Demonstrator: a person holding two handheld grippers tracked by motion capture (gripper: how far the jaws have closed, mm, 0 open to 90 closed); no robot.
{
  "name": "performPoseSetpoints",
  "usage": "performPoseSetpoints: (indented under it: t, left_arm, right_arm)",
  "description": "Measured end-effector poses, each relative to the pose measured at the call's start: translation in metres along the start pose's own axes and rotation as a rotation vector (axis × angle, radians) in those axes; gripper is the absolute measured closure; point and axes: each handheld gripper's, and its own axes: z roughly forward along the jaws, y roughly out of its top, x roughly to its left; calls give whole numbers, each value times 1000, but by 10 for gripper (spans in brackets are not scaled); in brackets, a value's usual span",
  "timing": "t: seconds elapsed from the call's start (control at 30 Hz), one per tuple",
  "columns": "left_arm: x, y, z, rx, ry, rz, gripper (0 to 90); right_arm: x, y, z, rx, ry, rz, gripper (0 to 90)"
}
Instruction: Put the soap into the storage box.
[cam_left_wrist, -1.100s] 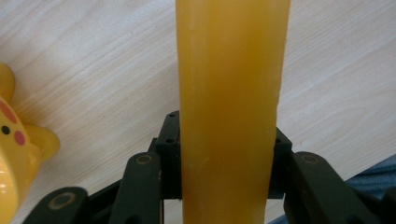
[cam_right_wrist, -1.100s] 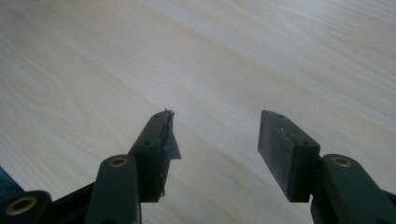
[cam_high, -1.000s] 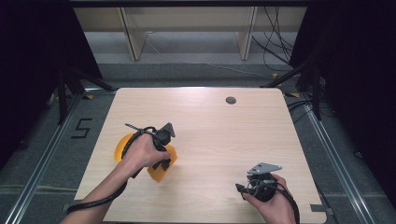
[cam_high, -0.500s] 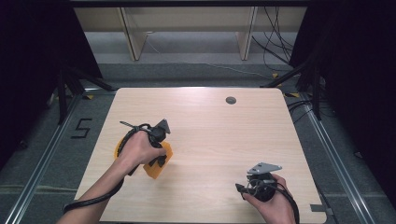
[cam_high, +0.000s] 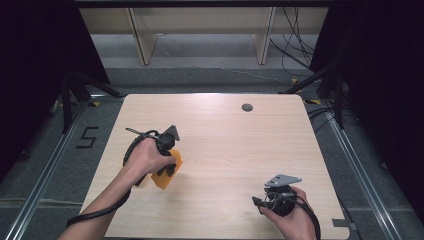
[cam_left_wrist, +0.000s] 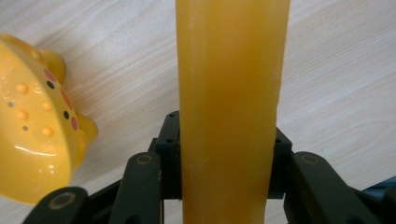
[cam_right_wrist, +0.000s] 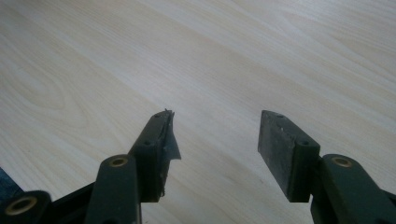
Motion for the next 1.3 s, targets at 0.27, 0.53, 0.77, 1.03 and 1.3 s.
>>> performPoseSetpoints:
  t: [0.27, 0.53, 0.77, 1.03, 1.3]
  left_arm:
    - [9, -1, -4, 2, -2, -25, 603]
    - [20, -2, -5, -16, 18, -65, 603]
    - [32, -2, -12, -16, 12, -106, 602]
    - [46, 0, -18, -14, 18, -149, 603]
    - [64, 0, -18, -5, 18, -192, 603]
  right_arm:
    - [0, 0, 0, -2, -3, 2, 462]
    - [-1, 0, 0, 1, 1, 1, 461]
    - [-1, 0, 0, 1, 0, -1, 461]
    - [0, 0, 0, -1, -1, 2, 460]
    - [0, 0, 0, -1, -2, 0, 459]
